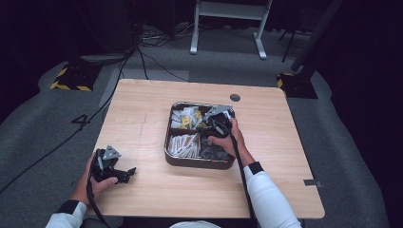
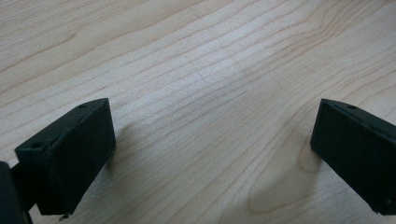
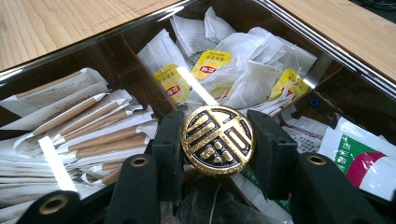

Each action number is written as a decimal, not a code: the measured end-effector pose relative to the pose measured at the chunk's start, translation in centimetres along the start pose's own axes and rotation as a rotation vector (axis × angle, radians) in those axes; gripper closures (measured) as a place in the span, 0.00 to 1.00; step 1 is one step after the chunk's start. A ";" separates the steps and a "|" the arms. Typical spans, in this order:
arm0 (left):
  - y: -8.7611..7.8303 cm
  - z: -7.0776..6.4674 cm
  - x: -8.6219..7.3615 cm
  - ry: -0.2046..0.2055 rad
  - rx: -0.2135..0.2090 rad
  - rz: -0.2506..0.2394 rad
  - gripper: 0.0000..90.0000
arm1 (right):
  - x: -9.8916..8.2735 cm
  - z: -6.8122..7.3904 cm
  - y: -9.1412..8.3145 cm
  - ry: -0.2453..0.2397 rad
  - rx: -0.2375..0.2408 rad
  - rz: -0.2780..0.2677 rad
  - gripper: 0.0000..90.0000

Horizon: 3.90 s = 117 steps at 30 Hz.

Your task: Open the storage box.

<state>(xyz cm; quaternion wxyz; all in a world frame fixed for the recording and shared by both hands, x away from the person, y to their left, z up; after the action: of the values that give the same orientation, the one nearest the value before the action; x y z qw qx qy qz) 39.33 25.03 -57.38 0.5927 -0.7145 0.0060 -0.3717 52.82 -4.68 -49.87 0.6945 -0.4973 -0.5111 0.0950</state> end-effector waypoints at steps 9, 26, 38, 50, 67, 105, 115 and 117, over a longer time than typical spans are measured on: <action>0.0 0.0 0.0 0.001 -0.001 0.003 0.00 | 0.2 0.0 -0.5 -0.004 -0.009 -0.006 0.66; 0.0 0.0 0.0 0.001 -0.001 0.004 0.00 | 1.1 0.0 -2.7 -0.014 -0.005 -0.049 0.66; 0.0 0.0 0.0 0.002 -0.002 0.004 0.00 | 1.9 -0.7 -4.8 -0.008 -0.001 -0.098 0.66; 0.0 0.0 0.0 0.000 -0.001 0.003 0.00 | 1.5 -1.7 -7.0 -0.003 -0.027 -0.080 0.66; 0.0 0.0 0.0 -0.003 -0.002 0.004 0.00 | -2.5 -3.8 -9.9 -0.025 -0.067 -0.039 0.66; 0.0 0.0 -0.1 -0.009 0.000 -0.001 0.00 | -12.3 -10.4 -16.2 0.094 -0.136 -0.021 0.66; 0.0 0.0 -0.1 -0.008 -0.001 0.000 0.00 | -15.1 -11.7 -16.7 0.115 -0.145 0.005 0.66; 0.0 0.0 -0.1 -0.007 -0.003 0.003 0.00 | -15.6 -12.0 -16.6 0.121 -0.148 0.014 0.66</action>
<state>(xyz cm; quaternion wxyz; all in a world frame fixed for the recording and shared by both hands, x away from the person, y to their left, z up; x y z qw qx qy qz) 39.24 25.05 -57.39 0.5924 -0.7165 0.0055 -0.3683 49.04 -29.88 -46.24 0.6850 -0.5555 -0.4703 0.0316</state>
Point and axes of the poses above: each handheld gripper's, and its own axes: y roughly forward along the jaws, x roughly out of its top, z roughly to its left, the point moved 9 cm from there along y, roughly forward along the jaws, and after that the axes turned 10 degrees about z, right-handed, at the moved point
